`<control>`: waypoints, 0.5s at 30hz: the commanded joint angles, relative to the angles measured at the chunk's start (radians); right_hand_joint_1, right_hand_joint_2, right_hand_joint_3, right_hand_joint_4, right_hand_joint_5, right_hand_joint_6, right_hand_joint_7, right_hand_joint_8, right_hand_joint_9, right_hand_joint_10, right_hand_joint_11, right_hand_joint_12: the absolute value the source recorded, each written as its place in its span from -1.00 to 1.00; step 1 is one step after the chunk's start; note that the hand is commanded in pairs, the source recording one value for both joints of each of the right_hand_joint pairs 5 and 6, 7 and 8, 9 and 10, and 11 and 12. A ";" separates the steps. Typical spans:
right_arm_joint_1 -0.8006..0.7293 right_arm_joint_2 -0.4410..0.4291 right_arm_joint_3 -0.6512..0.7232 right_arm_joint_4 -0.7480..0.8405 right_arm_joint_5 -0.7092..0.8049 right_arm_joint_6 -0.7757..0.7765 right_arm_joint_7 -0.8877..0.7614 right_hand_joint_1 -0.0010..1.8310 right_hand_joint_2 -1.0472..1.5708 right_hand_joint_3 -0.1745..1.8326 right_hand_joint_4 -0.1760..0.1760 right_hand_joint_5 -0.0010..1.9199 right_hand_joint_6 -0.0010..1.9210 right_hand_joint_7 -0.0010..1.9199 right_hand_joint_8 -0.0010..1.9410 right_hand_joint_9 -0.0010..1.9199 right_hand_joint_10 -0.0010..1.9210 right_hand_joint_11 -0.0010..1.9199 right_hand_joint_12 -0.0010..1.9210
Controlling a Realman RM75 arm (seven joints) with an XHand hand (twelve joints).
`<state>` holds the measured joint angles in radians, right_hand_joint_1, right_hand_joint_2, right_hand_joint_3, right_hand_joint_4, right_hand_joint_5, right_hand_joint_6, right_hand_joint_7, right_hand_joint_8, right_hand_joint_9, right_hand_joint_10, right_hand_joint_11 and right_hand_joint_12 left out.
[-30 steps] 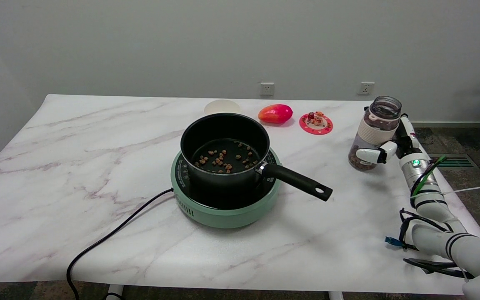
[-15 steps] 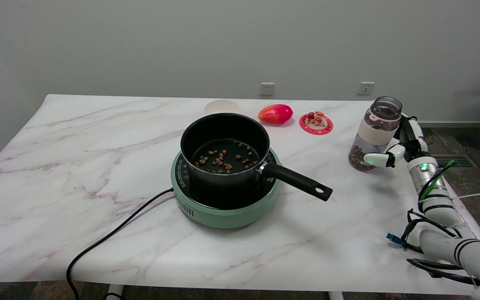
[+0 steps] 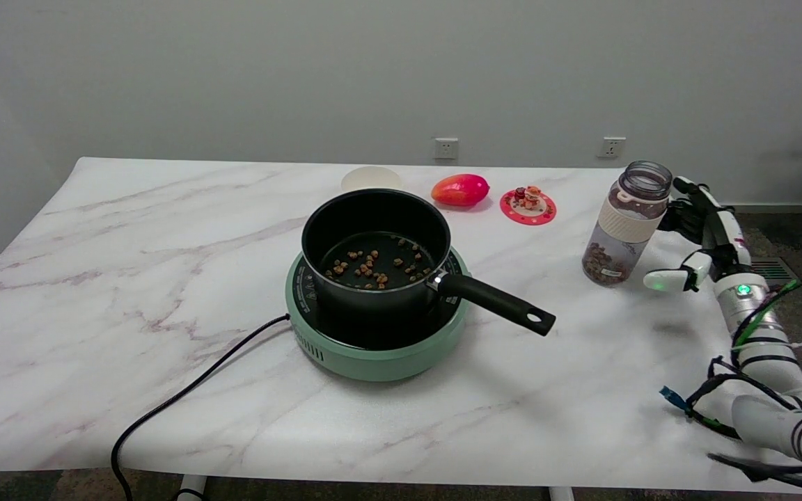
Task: Place the bottle onto the table.
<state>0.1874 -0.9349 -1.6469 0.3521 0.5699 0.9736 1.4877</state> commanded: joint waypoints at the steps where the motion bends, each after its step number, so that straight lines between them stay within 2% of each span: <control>1: -0.223 0.120 0.223 0.136 -0.010 -0.022 -0.024 0.51 -0.78 0.16 0.00 -0.75 -0.75 -0.34 -0.35 -0.37 -0.37 -0.28 -0.28; 8: -0.230 0.147 0.310 0.131 -0.018 -0.026 -0.111 0.53 -0.69 0.12 0.00 -0.82 -0.82 -0.36 -0.37 -0.37 -0.37 -0.27 -0.27; 15: -0.266 0.218 0.430 0.173 -0.070 -0.015 -0.237 0.53 -0.66 0.16 0.00 -0.84 -0.84 -0.35 -0.36 -0.41 -0.42 -0.31 -0.31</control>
<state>0.0311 -0.8396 -1.4567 0.4402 0.5620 0.9578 1.4363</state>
